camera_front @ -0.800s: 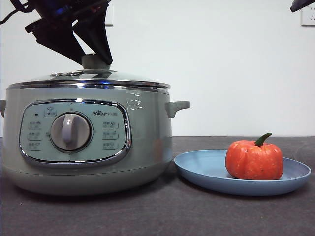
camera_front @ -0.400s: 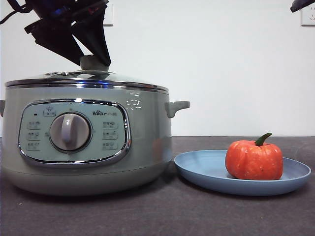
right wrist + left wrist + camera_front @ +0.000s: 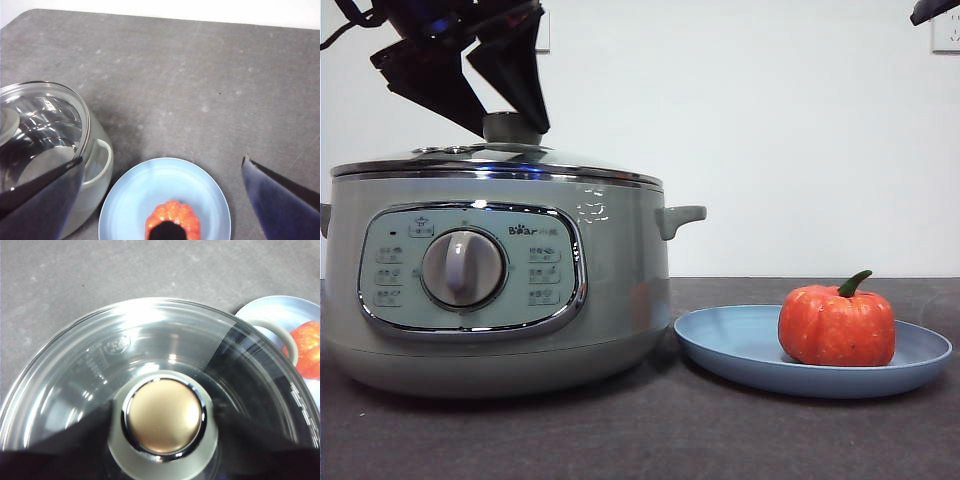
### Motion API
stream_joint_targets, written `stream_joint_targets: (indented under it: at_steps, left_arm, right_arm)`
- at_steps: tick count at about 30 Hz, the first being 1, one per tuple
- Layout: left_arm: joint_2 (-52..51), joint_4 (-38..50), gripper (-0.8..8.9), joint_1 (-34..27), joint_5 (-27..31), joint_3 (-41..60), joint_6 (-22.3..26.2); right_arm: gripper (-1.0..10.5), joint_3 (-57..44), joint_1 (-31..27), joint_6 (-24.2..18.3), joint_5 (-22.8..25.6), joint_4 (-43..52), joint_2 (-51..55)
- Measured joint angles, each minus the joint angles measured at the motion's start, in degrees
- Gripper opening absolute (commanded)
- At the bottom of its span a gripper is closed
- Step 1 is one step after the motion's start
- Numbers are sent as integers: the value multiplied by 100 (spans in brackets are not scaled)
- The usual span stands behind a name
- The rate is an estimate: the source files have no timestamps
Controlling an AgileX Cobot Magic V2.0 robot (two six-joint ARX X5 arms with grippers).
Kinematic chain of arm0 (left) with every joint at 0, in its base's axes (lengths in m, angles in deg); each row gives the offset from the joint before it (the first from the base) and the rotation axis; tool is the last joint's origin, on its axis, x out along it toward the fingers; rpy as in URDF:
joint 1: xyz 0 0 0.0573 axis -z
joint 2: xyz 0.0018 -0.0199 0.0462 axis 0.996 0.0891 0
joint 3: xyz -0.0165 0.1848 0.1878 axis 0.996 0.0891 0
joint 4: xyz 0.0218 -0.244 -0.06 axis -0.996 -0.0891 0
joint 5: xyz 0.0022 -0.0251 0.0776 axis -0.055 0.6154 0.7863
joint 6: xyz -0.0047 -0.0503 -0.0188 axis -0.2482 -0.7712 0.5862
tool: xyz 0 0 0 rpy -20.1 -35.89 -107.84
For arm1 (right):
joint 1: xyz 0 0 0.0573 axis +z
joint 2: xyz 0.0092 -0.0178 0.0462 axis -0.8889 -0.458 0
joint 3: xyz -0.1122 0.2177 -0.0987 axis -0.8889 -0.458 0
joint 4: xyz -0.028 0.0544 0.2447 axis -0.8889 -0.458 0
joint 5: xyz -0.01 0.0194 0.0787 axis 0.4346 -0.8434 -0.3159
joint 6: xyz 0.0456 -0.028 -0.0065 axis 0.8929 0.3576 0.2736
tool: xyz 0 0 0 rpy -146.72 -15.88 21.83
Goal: Take the pumpkin out from the steamer,put the pumpkin in the blue plate,close the lid
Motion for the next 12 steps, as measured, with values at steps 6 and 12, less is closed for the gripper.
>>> stream_joint_targets:
  at_steps: [6, 12]
  left_arm:
    - [-70, 92, 533, 0, -2, 2, -44]
    - [-787, -186, 192, 0, -7, 2, -162]
  right_arm:
    - [551, 0, 0, -4, 0, 2, 0]
    - [171, 0, 0, -166, 0, -116, 2]
